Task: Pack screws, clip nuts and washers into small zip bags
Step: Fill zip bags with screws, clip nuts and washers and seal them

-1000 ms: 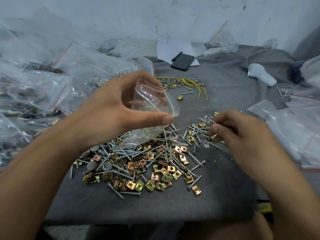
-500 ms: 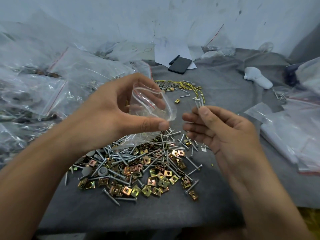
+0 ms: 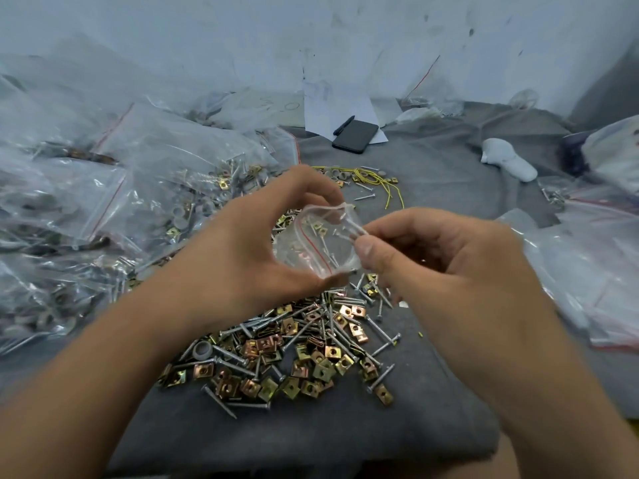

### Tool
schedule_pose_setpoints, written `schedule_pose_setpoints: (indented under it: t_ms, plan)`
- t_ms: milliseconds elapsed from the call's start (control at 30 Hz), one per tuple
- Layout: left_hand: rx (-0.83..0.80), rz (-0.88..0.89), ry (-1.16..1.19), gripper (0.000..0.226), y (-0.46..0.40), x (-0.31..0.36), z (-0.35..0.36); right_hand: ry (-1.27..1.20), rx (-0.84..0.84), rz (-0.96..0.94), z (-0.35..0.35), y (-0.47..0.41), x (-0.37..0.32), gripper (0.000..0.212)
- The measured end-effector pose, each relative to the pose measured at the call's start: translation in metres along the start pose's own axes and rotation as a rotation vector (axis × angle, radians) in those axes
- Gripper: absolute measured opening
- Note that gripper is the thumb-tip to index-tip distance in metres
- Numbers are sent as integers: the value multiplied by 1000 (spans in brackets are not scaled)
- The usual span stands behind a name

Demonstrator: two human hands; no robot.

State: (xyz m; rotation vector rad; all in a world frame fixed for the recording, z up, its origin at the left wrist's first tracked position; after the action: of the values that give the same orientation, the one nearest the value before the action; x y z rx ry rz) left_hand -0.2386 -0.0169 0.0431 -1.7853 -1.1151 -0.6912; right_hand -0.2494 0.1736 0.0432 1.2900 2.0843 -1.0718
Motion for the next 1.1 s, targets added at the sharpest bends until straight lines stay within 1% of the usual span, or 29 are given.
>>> schedule_pose_setpoints:
  t_ms: [67, 167, 233, 300, 333, 367, 433, 500, 533, 567, 633, 667, 733, 767, 933, 1000, 1067, 1100]
  plan:
    - [-16, 27, 12, 63, -1, 1, 5, 119, 21, -2, 1, 1, -4, 5]
    - [-52, 35, 10, 61, -2, -1, 12, 162, 0, 30, 9, -1, -4, 3]
    - [-66, 22, 17, 61, -2, -3, 14, 223, -2, 3, 13, -4, -6, 11]
    - [-74, 2, 40, 62, -2, -6, 13, 220, 3, -45, 12, -5, -9, 20]
    - [-70, -4, 56, 61, -2, -7, 12, 169, 12, -64, 8, -5, -10, 19]
    - [-60, -4, 73, 59, -2, -7, 10, 99, 42, -73, 0, -6, -9, 15]
    - [-29, -2, 117, 54, -2, -4, 7, -10, 173, -63, -24, -8, 1, 8]
    - [-7, -23, 168, 51, -2, -3, 5, -8, 289, 9, -46, -10, 23, 12]
    - [1, -35, 193, 51, -2, -4, 5, 64, 300, 75, -52, -11, 38, 13]
    - [7, -44, 215, 51, -3, -5, 5, 179, 267, 153, -53, -11, 55, 12]
    - [17, -60, 242, 52, -3, -7, 5, 419, 90, 280, -42, -9, 82, 12]
    - [22, -67, 250, 52, -3, -7, 5, 488, -3, 309, -32, -7, 89, 14]
    - [32, -73, 264, 51, -4, -8, 5, 519, -130, 323, -10, -7, 91, 16]
    - [37, -74, 268, 51, -4, -8, 4, 524, -162, 317, 0, -8, 88, 14]
    - [63, -74, 231, 51, -2, -9, 0, 706, -148, 242, 15, -11, 76, 9]
    - [68, -69, 222, 52, -2, -10, -1, 742, -189, 203, 17, -9, 74, 6]
    - [70, -65, 214, 54, -2, -10, -3, 749, -239, 205, 16, -8, 78, 10]
    - [72, -63, 211, 54, -2, -10, -3, 761, -237, 217, 12, -8, 80, 10]
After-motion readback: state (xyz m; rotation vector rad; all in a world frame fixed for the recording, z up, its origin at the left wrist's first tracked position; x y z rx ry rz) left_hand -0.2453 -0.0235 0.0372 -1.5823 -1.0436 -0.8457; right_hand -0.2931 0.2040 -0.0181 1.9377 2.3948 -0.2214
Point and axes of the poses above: each hand's wrist, its own y-axis away from the middle knuckle, its own z-axis out of the palm, x = y × z, the point moved 7 cm from there along -y, towards the middle knuckle, and after that the axes turned 15 degrees about y, right-handed, at the moved point
